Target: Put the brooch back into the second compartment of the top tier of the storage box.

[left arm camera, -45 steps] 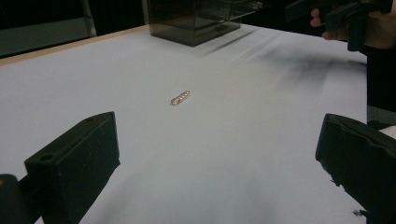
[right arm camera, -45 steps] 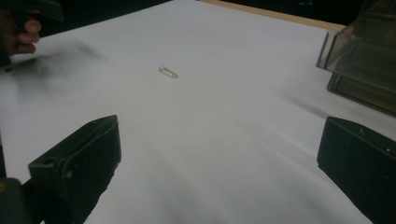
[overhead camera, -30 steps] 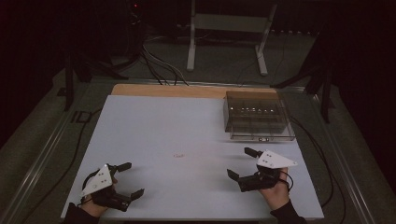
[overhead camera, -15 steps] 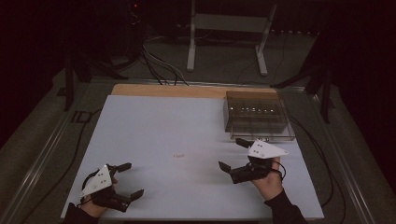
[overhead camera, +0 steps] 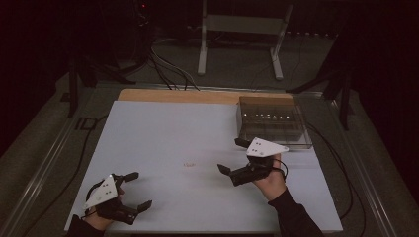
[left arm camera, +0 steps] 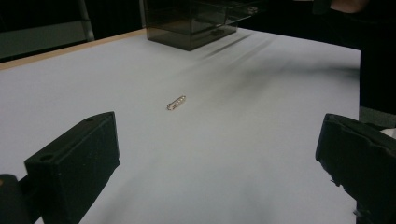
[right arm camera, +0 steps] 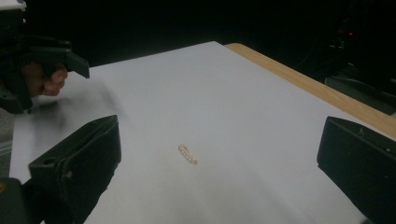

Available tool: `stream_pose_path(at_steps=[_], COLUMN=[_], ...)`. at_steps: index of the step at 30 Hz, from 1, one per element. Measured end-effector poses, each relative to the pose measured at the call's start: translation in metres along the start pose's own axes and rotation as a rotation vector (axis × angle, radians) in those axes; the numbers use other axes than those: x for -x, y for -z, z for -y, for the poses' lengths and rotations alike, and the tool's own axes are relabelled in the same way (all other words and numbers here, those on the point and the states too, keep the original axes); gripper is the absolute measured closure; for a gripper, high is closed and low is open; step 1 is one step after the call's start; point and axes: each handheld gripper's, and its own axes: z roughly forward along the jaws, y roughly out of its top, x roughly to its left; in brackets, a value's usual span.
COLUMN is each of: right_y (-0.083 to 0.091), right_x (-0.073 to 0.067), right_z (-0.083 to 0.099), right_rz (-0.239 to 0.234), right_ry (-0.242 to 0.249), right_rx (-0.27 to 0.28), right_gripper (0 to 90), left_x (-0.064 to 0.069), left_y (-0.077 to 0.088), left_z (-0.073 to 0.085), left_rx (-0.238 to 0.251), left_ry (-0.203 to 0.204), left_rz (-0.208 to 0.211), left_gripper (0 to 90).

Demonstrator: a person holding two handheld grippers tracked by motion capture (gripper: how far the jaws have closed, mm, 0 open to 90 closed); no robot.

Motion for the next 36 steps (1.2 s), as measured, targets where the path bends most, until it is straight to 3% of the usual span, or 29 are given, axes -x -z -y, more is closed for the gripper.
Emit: stream_pose_path(at_steps=[12, 30, 36], right_y=[-0.033, -0.086, -0.101], right_x=[-0.001, -0.006, -0.003], right_z=[-0.010, -0.002, 0.006], right_rz=[-0.082, -0.182, -0.171], right_ry=[-0.013, -0.042, -0.043], right_rx=[-0.013, -0.066, -0.050], right_gripper=[0.0, 0.0, 0.0], left_x=[0.001, 0.001, 0.001], left_y=[-0.001, -0.001, -0.001], left_z=[0.000, 0.000, 0.000], left_rx=[-0.007, -0.005, -0.001], left_ry=[-0.005, -0.006, -0.004], left_rz=[0.001, 0.004, 0.005], left_gripper=[0.6, 0.6, 0.6])
